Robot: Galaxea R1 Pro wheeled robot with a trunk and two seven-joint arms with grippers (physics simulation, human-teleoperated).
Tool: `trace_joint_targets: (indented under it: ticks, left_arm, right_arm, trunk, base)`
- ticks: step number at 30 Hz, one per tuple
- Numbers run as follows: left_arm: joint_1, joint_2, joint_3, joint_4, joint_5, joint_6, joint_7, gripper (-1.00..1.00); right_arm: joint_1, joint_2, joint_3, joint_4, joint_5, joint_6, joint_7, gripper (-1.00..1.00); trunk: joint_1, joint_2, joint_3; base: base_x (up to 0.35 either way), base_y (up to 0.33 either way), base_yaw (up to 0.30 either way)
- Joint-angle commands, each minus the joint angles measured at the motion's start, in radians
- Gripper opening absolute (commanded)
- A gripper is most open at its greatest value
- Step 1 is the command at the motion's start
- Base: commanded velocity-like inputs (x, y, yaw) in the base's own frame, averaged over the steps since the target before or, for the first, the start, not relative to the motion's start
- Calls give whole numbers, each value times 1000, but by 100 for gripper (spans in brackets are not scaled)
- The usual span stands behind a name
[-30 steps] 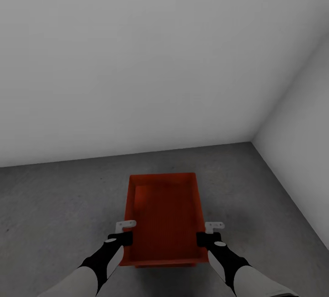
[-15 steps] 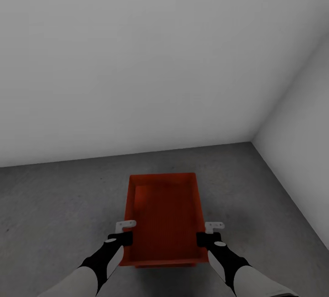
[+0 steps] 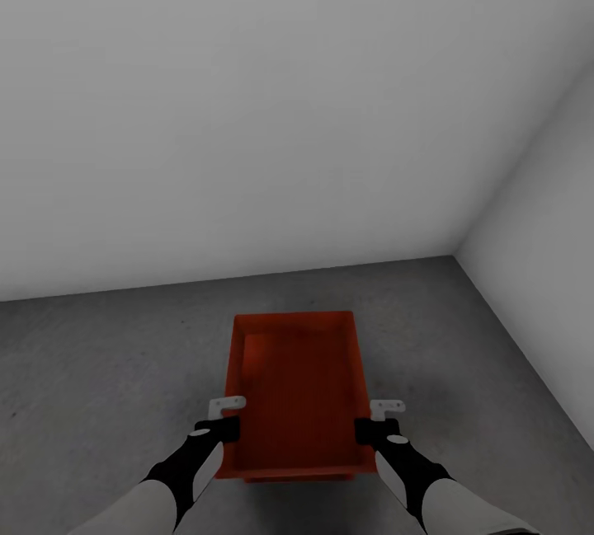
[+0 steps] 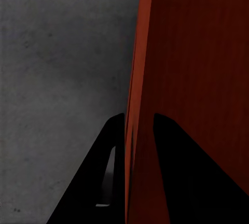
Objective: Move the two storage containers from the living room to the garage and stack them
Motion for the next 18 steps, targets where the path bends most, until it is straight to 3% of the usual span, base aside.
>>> trace_joint_targets:
  ticks: [1,18]
  left_arm:
    - [-1,28,21,-20,-13,-24,20,-100]
    - [-1,29,22,-16,-12,-24,23,-100]
  right_arm:
    - [0,-3,-5,4,-10,-3,-8,-100]
    - [0,-3,-5,4,-10,-5,-9,-100]
  trunk:
    - [0,-2,-1]
    - [0,-2,-1]
  base:
    - [0,0,0]
    - [0,0,0]
